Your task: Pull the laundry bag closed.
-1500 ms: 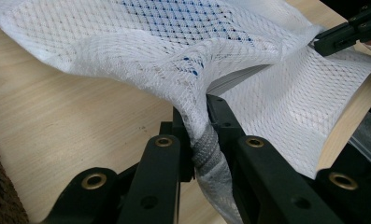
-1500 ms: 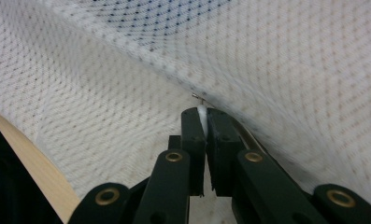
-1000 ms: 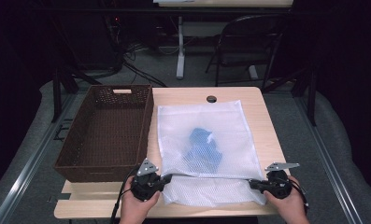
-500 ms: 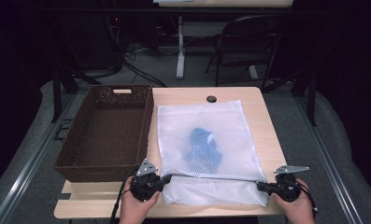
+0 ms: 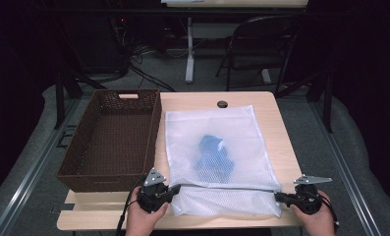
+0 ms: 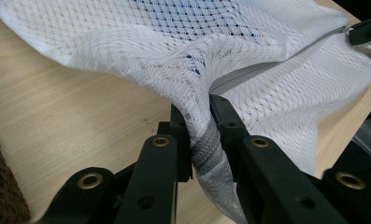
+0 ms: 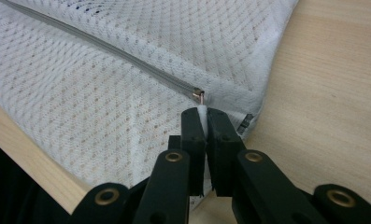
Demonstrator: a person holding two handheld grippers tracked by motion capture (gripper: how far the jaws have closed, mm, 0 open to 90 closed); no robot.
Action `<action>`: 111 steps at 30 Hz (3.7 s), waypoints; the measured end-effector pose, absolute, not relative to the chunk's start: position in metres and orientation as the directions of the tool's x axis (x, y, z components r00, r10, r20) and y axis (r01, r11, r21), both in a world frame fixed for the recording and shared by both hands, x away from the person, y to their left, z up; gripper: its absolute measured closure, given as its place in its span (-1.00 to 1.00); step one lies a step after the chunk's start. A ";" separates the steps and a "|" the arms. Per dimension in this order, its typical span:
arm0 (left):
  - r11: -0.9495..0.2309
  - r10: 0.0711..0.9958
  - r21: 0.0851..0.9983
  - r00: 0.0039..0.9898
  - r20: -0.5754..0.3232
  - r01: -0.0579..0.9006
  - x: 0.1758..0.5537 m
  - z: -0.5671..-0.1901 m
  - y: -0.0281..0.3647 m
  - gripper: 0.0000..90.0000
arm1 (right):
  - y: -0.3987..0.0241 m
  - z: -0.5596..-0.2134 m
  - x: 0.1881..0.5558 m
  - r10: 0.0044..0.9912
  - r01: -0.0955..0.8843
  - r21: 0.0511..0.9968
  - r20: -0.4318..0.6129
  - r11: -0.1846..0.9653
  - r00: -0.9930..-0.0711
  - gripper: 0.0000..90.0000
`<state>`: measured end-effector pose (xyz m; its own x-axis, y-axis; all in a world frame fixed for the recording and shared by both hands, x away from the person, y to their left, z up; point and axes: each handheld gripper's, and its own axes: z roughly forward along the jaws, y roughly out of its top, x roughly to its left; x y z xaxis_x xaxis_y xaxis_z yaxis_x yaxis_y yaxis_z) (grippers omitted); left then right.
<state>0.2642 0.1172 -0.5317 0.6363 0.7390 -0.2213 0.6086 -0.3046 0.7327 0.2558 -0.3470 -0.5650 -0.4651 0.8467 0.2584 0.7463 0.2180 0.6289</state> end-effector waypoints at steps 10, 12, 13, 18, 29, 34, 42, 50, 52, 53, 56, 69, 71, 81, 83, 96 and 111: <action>-0.303 0.753 0.710 0.617 -0.230 0.635 0.262 -0.537 0.121 0.67 | -0.345 -0.564 0.255 0.846 0.751 0.622 0.261 0.221 -0.465 0.92; -0.311 0.756 0.699 0.613 -0.228 0.643 0.262 -0.538 0.121 0.67 | -0.344 -0.564 0.255 0.845 0.749 0.623 0.258 0.225 -0.469 0.92; -0.314 0.759 0.695 0.611 -0.226 0.647 0.262 -0.539 0.122 0.66 | -0.343 -0.564 0.254 0.846 0.749 0.621 0.254 0.229 -0.469 0.92; -0.330 0.769 0.672 0.602 -0.216 0.663 0.262 -0.542 0.123 0.66 | -0.341 -0.564 0.254 0.843 0.750 0.617 0.251 0.239 -0.476 0.92; -0.342 0.775 0.643 0.593 -0.219 0.685 0.260 -0.550 0.125 0.58 | -0.338 -0.566 0.254 0.839 0.746 0.615 0.241 0.257 -0.488 0.92; -0.335 0.785 0.635 0.578 -0.220 0.696 0.258 -0.553 0.132 0.44 | -0.338 -0.566 0.254 0.839 0.743 0.617 0.237 0.259 -0.489 0.92; -0.315 0.795 0.631 0.560 -0.233 0.709 0.256 -0.555 0.142 0.34 | -0.338 -0.566 0.252 0.840 0.744 0.616 0.238 0.258 -0.488 0.92; -0.321 0.795 0.631 0.563 -0.226 0.706 0.254 -0.558 0.142 0.35 | -0.337 -0.566 0.251 0.841 0.740 0.621 0.232 0.258 -0.488 0.92; -0.322 0.796 0.629 0.562 -0.224 0.707 0.255 -0.559 0.143 0.35 | -0.337 -0.566 0.251 0.840 0.738 0.621 0.228 0.263 -0.491 0.92; -0.325 0.796 0.629 0.563 -0.221 0.706 0.255 -0.559 0.144 0.36 | -0.337 -0.566 0.251 0.840 0.738 0.622 0.228 0.263 -0.492 0.92; -0.318 0.799 0.632 0.559 -0.223 0.707 0.256 -0.559 0.144 0.36 | -0.337 -0.566 0.251 0.840 0.739 0.619 0.226 0.267 -0.493 0.92; -0.306 0.809 0.639 0.547 -0.217 0.706 0.255 -0.558 0.150 0.31 | -0.336 -0.566 0.251 0.843 0.731 0.627 0.214 0.268 -0.493 0.85; -0.305 0.811 0.641 0.545 -0.213 0.704 0.255 -0.557 0.151 0.31 | -0.336 -0.566 0.251 0.842 0.732 0.626 0.216 0.268 -0.494 0.83; -0.284 0.811 0.650 0.538 -0.229 0.705 0.253 -0.551 0.157 0.12 | -0.336 -0.562 0.251 0.844 0.725 0.637 0.212 0.263 -0.492 0.57; -0.281 0.809 0.655 0.540 -0.231 0.701 0.252 -0.548 0.159 0.09 | -0.335 -0.559 0.251 0.845 0.722 0.639 0.208 0.264 -0.493 0.51; -0.234 0.813 0.696 0.530 -0.243 0.679 0.243 -0.530 0.175 0.05 | -0.328 -0.538 0.247 0.846 0.666 0.690 0.147 0.284 -0.513 0.12; -0.242 0.810 0.714 0.542 -0.224 0.657 0.239 -0.530 0.185 0.00 | -0.277 -0.518 0.237 0.781 0.545 0.738 0.041 0.397 -0.623 0.00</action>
<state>0.2388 0.1854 -0.5299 0.5418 0.8101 -0.2241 0.6568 -0.2417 0.7142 0.2368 -0.2766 -0.5185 -0.6233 0.7809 0.0410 0.5453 0.3965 0.7385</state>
